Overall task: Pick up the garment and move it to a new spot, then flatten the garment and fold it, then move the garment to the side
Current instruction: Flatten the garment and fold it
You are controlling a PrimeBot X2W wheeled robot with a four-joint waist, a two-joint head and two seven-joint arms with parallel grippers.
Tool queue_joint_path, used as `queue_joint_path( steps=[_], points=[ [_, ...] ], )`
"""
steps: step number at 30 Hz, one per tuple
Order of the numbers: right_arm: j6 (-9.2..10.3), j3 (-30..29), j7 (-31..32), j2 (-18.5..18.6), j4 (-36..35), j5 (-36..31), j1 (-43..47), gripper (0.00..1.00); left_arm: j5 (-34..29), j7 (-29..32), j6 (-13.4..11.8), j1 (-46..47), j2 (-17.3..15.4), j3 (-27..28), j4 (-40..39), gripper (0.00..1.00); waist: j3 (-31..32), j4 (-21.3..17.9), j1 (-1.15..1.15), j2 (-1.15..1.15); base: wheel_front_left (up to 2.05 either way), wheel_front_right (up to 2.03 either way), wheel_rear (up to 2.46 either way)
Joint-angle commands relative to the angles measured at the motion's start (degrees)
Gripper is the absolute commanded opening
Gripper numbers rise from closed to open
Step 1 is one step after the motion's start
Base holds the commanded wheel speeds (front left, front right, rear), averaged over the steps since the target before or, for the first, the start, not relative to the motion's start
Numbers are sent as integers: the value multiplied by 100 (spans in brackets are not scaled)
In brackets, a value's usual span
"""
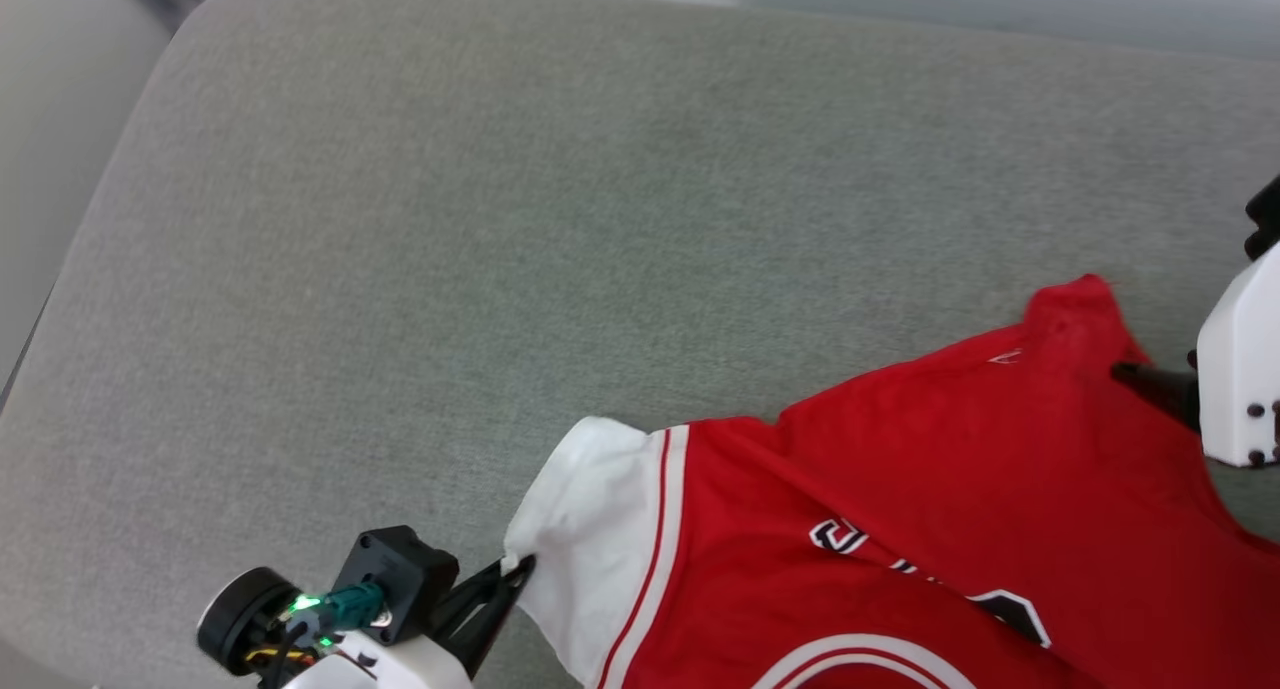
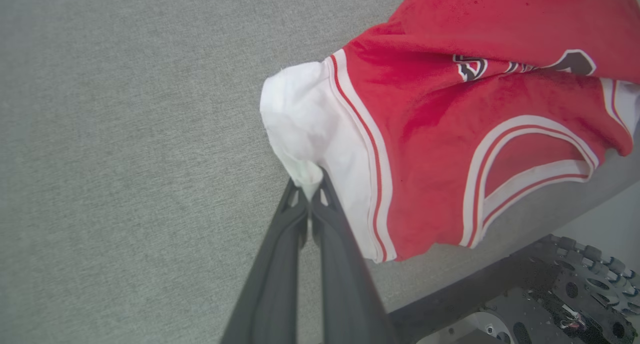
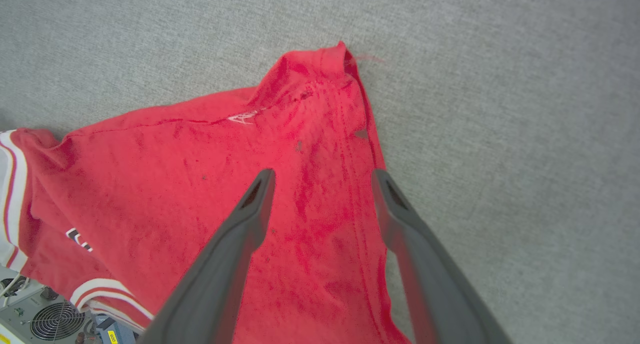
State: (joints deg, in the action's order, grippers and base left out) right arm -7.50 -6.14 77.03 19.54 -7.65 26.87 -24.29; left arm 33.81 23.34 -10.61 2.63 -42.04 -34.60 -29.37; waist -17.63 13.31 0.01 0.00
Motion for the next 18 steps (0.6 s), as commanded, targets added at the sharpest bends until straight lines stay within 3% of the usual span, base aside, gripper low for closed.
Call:
queue_joint_path(
  steps=[1, 9, 18],
  points=[
    [2, 64, -59, 39, 248, -120, -229, 100, -48, -40, 51, 152, 90, -31, 27, 0, -358, 350, -1, 0, 0, 0, 0],
    [2, 414, -241, 419, 1136, -397, -792, 100, -150, -95, 301, 544, 428, -288, 208, 0, -776, 723, -1, 0, 0, 0, 0],
    [2, 847, -187, 676, 1691, -354, -670, 100, -163, -224, 408, 738, 615, -377, 419, 0, -975, 901, -1, 0, 0, 0, 0]
  ],
)
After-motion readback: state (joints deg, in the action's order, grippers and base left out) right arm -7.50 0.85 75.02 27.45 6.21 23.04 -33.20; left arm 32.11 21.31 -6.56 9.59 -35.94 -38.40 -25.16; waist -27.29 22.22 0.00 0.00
